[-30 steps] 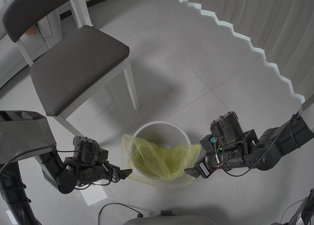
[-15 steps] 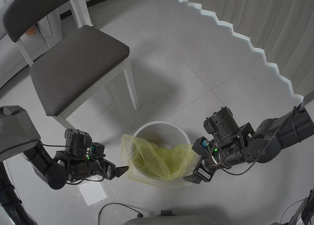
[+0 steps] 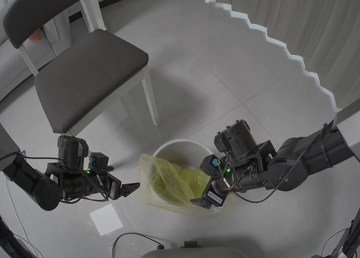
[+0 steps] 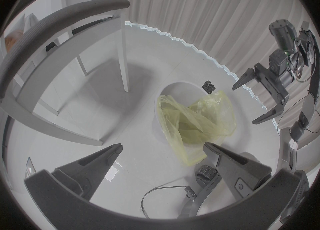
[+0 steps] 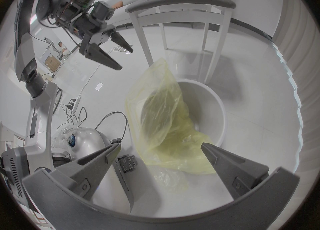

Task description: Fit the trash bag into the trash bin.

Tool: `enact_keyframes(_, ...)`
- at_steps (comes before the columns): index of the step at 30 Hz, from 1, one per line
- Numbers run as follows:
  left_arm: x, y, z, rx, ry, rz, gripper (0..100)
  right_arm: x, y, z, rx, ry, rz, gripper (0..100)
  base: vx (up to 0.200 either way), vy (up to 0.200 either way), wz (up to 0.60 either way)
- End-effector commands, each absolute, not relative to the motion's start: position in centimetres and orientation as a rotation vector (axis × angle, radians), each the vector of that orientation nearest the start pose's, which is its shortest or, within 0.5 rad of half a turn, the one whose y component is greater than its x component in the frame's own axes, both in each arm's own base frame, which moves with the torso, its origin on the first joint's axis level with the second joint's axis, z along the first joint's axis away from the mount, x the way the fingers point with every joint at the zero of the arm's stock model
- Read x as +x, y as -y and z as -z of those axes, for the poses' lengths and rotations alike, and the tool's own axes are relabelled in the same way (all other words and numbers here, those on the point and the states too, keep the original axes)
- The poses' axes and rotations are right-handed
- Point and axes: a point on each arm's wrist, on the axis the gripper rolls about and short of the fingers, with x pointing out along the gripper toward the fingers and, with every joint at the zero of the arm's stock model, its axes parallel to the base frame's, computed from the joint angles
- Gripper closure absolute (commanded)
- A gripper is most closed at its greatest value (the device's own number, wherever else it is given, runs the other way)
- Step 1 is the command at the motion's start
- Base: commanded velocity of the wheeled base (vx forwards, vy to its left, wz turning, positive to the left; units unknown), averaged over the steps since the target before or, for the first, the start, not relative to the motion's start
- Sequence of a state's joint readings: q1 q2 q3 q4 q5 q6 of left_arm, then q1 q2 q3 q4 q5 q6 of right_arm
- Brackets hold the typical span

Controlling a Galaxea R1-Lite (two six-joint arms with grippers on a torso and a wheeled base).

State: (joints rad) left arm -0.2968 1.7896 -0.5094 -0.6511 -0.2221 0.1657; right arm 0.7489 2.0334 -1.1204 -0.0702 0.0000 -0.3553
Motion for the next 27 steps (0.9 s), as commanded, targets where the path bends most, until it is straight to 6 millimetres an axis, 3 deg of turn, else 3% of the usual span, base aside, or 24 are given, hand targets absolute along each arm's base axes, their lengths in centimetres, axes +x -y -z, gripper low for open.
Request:
enact_keyframes(1, 25.5, 8.3, -9.5, 0.179, -0.560, 0.552, 0, 27.3, -26.3, -8.3, -0.650, -0.686, -0.865, 0, 0.000, 0.000, 0.00)
enact_keyframes(14, 25.6, 8.4, -10.3, 0.180, -0.528, 0.553, 0, 28.2, -29.8, -6.5, -0.667, -0.664, -0.909, 0, 0.000, 0.000, 0.00)
enact_keyframes(27, 25.7, 8.8, -10.5, 0.188, -0.514, 0.577, 0, 29.4, -29.7, -4.7, -0.707, -0.688, -0.905, 0, 0.000, 0.000, 0.00)
